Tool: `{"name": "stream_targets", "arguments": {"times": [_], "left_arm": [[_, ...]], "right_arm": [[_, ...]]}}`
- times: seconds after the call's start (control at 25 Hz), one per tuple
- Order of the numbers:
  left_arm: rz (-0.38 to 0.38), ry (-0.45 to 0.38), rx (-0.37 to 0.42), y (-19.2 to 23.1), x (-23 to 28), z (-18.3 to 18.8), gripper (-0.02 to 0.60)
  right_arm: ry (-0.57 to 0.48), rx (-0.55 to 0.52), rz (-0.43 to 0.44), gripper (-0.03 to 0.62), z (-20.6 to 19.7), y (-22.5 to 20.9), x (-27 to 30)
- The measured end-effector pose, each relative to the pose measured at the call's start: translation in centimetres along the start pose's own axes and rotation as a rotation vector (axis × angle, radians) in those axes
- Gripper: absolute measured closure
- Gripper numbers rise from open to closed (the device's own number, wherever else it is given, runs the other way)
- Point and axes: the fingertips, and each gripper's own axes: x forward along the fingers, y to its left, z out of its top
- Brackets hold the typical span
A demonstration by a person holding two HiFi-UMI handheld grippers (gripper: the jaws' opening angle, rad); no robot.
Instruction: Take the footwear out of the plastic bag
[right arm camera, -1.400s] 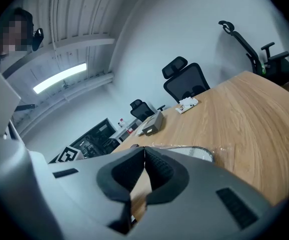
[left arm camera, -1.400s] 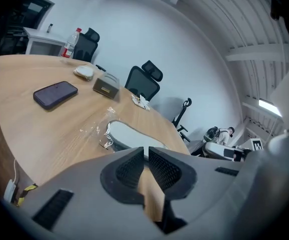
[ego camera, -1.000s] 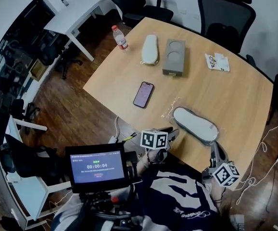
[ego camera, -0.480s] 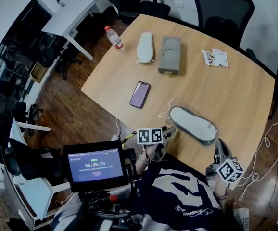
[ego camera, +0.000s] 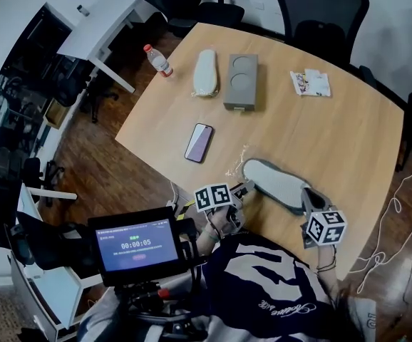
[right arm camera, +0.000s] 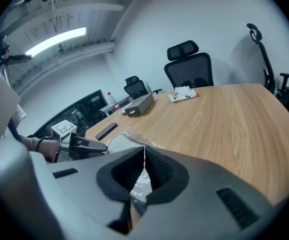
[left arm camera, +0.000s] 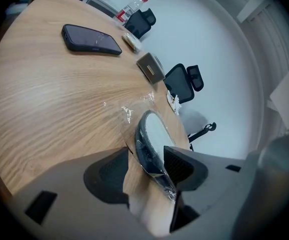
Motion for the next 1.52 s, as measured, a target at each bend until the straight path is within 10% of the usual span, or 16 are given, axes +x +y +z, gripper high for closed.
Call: {"name": "stream_targets", "arguments": {"times": [0.56,1.0,1.28,1.52], "left_arm": [[-0.021,-0.011,-0.032,-0.7,0.4,0.2,0.370],[-0.062,-0.078,-0.147,-0.6,1.6,1.3,0.393],[-0.048,-0.086,-0.160,-0.2,1.6,1.4,0.449],[-0.055,-0.081,-0.174,-0.1,1.5,1.3,0.465]], "right_arm": [[0.177,-0.121,0.015,0.595,-3.2,0.2,4.3],[0.163,0.003,0.120,0.595,-3.3,0.1,3.7],[0.127,0.030,0.027,0.539,-4.2,-2.5,-0.8],[0.074,0.258,-0.018,0.519,-6.9,-6.0,-5.1]]}}
